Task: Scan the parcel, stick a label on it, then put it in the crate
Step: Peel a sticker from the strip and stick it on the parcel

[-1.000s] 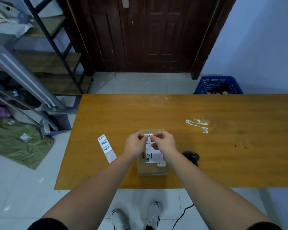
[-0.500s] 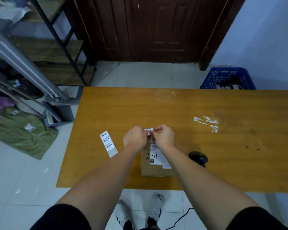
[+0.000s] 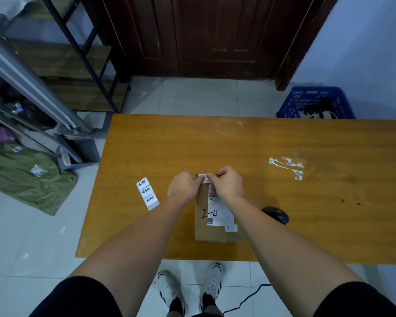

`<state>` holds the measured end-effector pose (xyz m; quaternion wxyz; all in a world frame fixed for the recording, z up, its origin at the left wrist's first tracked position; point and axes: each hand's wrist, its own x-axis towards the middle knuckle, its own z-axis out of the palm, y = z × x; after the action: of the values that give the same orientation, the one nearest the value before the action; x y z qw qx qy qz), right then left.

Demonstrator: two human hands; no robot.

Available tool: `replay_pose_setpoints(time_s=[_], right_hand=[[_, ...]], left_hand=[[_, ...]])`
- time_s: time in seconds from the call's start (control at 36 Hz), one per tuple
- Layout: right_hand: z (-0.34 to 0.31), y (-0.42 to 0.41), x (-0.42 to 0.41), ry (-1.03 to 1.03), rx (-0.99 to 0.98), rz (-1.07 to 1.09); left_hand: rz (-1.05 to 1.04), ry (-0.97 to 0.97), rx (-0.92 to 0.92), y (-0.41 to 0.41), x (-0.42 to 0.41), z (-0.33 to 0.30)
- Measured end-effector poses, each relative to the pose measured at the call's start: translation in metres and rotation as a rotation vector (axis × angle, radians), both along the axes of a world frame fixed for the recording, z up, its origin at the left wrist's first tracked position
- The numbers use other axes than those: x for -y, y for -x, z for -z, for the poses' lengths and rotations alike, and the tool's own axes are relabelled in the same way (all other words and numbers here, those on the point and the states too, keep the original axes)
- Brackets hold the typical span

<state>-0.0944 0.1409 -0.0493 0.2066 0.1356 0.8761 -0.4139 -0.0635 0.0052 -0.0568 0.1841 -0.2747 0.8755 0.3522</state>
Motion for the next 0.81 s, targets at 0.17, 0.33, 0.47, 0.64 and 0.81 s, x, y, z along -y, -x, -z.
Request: replay_pose_setpoints(time_s=[0.17,0.33,0.47,0.64,0.81], right_hand=[[-0.001,0.004,0.003,-0.063,0.009,0.005],[0.004,0.003,0.001,-0.113,-0.033,-0.064],[0.007,-0.005,-0.006,-0.108,-0.065,-0.202],[0.013,-0.009,-0.006,-0.114,-0.085,-0.212],[0.007,-0.007,0.0,-0.169,-0.055,-0.15]], left_hand=[[-0.104,-0.253,0.007,0.004,0.007,0.004],[-0.106,-0.292,0.01,0.003,0.006,0.002],[0.027,-0.274,0.023,-0.008,0.012,-0.002],[0.048,-0.295,-0.017,-0.021,0.012,-0.005],[-0.157,-0.365,0.026,-0.018,0.002,-0.006]])
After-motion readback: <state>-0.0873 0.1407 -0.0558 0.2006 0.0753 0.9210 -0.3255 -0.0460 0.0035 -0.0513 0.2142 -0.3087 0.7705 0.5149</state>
